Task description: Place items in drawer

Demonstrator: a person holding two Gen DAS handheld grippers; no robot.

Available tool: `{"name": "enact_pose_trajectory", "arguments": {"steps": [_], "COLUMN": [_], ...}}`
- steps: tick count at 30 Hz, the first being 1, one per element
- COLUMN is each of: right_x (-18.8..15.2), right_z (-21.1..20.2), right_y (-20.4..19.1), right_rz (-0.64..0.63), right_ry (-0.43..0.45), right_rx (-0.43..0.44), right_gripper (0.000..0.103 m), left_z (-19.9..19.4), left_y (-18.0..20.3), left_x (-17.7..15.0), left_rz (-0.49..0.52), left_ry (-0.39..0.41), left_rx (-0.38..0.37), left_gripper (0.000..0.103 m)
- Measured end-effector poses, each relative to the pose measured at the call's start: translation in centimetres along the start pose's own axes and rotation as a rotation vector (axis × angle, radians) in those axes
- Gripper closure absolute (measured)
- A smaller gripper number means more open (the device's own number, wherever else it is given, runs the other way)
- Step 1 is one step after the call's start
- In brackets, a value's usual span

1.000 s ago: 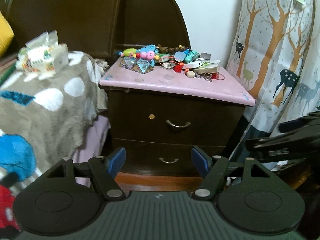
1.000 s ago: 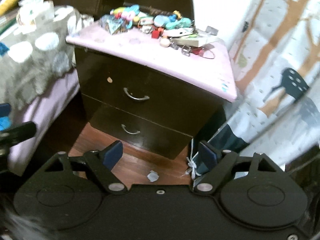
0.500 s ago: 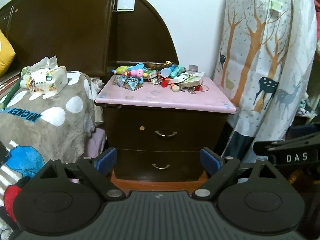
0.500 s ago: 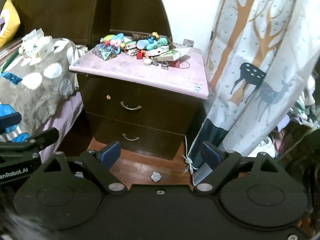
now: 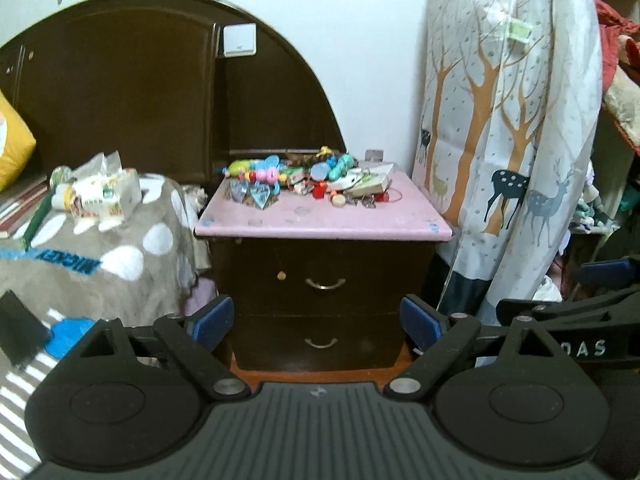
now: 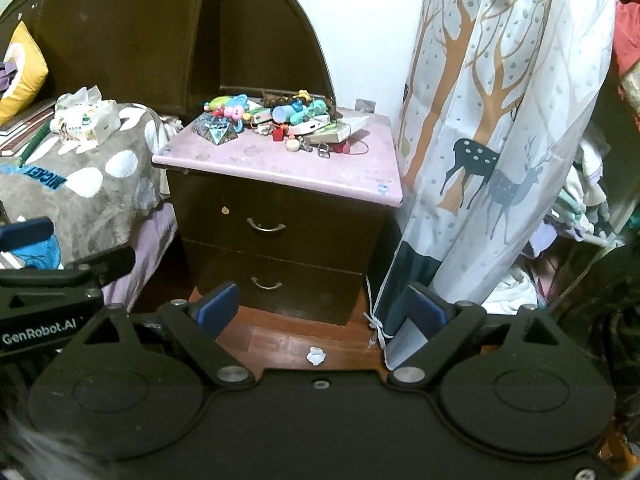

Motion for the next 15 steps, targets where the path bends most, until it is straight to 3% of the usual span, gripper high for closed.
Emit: {"name": "enact_pose_trajectory", "arguments": {"steps": [15], "right_x": [0.23], "right_z": [-0.96], "right_y": [0.62], "right_rz": [0.012], "right_ry": [0.021], "right_rx": [0.008], "right_gripper": [0.011], "left_z": [-0.69], "left_y": [0.51], "left_x": [0.67], "left_rz": [-0.009], "left_ry": [0.005], "left_rx": [-0.024], "left_gripper": [0.012]}}
Point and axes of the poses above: each gripper's, at about its wrist camera, not at the fingertips, and z roughly the way its jaws point, y to its right, x to its top, the point moved 5 cm from there along z, roughly the way its jaws point, and after that the axes turned 11 degrees about -x, right-handed, at the moved point
